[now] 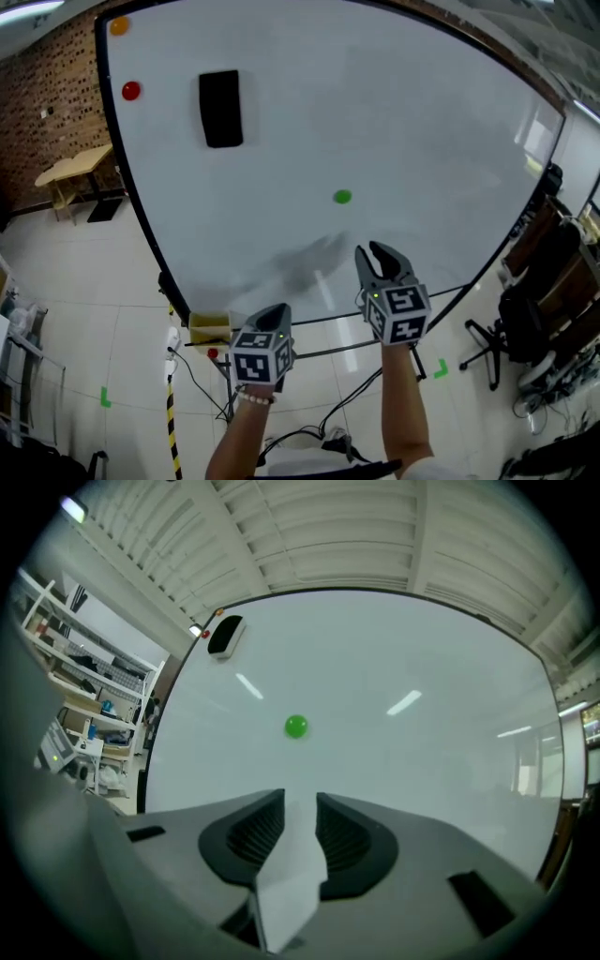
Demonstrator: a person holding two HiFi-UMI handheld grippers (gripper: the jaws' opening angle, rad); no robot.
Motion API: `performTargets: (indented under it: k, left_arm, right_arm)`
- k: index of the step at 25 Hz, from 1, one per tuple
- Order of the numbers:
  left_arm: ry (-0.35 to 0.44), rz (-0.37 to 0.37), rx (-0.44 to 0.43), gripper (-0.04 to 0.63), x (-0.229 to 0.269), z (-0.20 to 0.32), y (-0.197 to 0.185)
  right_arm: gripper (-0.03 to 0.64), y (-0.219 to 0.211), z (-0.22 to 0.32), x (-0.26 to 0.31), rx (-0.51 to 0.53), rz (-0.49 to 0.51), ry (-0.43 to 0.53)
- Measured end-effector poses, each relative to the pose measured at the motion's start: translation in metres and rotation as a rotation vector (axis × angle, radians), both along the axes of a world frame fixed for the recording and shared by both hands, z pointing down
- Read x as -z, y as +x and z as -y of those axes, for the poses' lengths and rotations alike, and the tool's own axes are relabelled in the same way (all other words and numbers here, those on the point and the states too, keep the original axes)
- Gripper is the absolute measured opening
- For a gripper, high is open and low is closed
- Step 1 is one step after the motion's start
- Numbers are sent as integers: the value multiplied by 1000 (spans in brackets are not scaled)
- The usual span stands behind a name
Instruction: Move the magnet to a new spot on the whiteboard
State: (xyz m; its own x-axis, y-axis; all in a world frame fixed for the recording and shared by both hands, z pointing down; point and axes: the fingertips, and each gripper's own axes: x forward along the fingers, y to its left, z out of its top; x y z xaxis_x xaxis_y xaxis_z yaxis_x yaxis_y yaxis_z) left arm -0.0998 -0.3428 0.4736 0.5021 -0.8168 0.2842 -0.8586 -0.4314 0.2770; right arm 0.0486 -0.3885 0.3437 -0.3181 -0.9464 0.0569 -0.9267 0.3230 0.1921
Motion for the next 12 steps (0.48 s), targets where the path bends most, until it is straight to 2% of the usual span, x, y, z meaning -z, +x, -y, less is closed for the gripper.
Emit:
performTargets:
  k: [5, 12]
  left_arm:
    - [-24, -4, -44, -3, -11, -4, 0]
    - [-53, 4, -56, -3, -22, -24, 13]
  right_arm:
    - [2, 6, -18, -60, -21, 76, -125]
    - [2, 27, -60, -125, -34, 165, -257]
